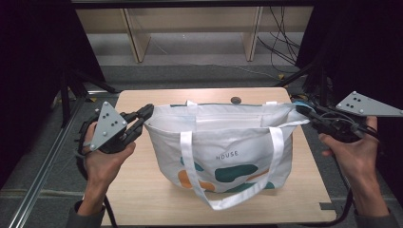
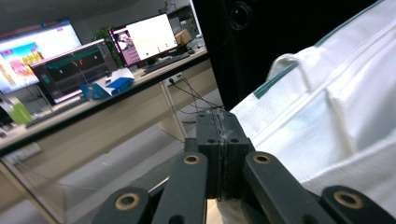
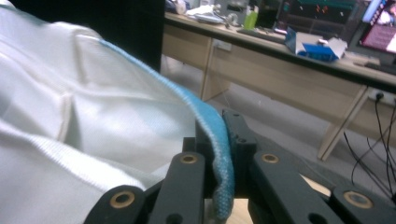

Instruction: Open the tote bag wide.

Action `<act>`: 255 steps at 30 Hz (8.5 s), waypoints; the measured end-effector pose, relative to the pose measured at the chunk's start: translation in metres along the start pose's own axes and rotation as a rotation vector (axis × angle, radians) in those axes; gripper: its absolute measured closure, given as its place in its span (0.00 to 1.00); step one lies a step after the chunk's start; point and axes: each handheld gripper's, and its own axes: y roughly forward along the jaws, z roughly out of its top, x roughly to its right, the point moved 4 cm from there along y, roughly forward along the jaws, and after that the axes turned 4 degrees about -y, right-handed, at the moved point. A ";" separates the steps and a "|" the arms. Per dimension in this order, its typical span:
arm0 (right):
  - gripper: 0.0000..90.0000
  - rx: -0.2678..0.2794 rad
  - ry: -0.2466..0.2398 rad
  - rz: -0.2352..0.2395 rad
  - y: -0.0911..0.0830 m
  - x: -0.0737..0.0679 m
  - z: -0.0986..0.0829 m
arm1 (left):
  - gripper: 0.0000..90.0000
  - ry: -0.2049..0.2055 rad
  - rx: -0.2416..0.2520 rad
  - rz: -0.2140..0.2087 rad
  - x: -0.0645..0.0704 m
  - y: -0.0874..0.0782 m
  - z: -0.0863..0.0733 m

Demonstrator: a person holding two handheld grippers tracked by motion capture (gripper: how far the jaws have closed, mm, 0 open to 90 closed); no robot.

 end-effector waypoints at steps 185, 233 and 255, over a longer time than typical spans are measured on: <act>0.74 -0.312 0.052 0.380 0.077 -0.111 -0.130 | 0.67 -0.286 -0.441 -0.384 0.064 0.062 -0.156; 0.99 -0.366 -0.045 0.072 0.150 -0.019 -0.136 | 0.99 -0.098 -0.663 -0.452 0.128 0.104 -0.211; 0.86 -0.441 0.088 0.053 0.178 0.000 -0.174 | 0.88 -0.062 -0.561 -0.382 0.096 0.086 -0.173</act>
